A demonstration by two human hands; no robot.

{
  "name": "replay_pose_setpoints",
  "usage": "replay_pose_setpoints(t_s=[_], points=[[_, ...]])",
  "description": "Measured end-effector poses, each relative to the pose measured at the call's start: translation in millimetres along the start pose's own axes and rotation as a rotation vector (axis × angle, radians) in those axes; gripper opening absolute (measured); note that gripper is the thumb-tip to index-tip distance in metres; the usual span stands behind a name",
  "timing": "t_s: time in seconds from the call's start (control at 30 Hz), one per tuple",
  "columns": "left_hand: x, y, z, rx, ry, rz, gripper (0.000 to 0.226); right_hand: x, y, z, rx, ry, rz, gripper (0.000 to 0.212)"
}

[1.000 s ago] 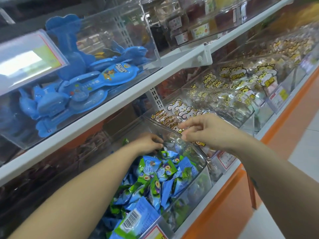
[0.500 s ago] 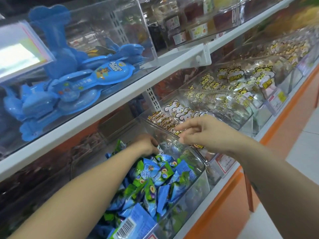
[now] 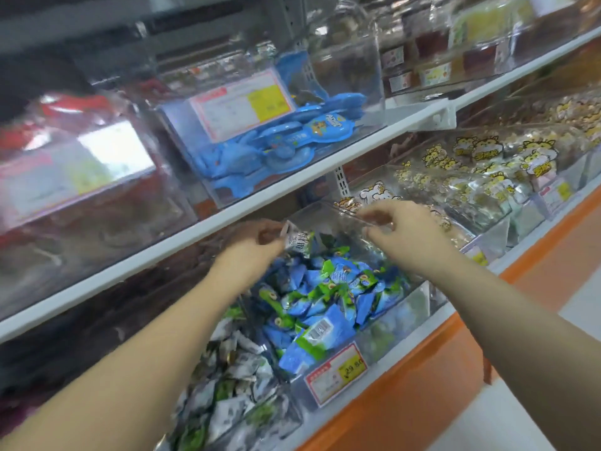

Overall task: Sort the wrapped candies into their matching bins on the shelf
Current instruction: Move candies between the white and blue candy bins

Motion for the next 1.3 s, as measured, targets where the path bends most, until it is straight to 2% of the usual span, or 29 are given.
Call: replay_pose_setpoints(t_s=[0.13, 0.3, 0.37, 0.43, 0.53, 0.63, 0.7, 0.8, 1.03, 1.1, 1.2, 1.3], points=[[-69, -4, -63, 0.051, 0.109, 0.010, 0.006, -33, -69, 21, 0.008, -0.053, -0.165, 0.027], [-122, -37, -140, 0.153, 0.241, -0.085, 0.011, -72, -136, 68, -0.089, -0.298, -0.313, 0.035], [-135, -55, -164, 0.188, 0.279, -0.149, 0.013, -80, -148, 85, -0.132, -0.378, -0.321, 0.038], [-144, -71, -181, 0.193, 0.323, -0.176, 0.003, -83, -153, 99, -0.188, -0.423, -0.296, 0.039], [-151, -87, -193, 0.163, 0.359, -0.152, 0.013, -76, -155, 107, -0.229, -0.376, -0.253, 0.037], [-152, -95, -187, 0.353, 0.321, -0.085, 0.033, -69, -152, 113, -0.210, -0.333, -0.238, 0.035], [-151, -97, -178, 0.424, 0.252, -0.093, 0.037, -68, -149, 116, -0.197, -0.329, -0.237, 0.033], [-151, -94, -164, 0.459, 0.195, -0.147, 0.037, -69, -145, 115, -0.156, -0.340, -0.259, 0.030], [-127, -53, -102, 0.433, 0.065, -0.017, 0.032, -58, -108, 77, -0.091, -0.262, -0.243, 0.027], [-116, -41, -79, 0.409, 0.049, 0.030, 0.031, -58, -89, 72, -0.114, -0.314, -0.285, 0.026], [-100, -30, -48, 0.420, 0.056, 0.077, 0.033, -65, -58, 77, -0.222, -0.481, -0.350, 0.025], [-86, -36, -25, 0.402, 0.050, 0.014, 0.035, -63, -36, 80, -0.236, -0.537, -0.348, 0.037]])
Point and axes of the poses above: each hand's wrist, its own x-axis towards the middle knuckle, its own z-axis out of the palm, y = z × x, the point moved 7 cm from there along x, towards the middle knuckle, and after that the axes turned 15 degrees about -x, right-handed, at the moved point
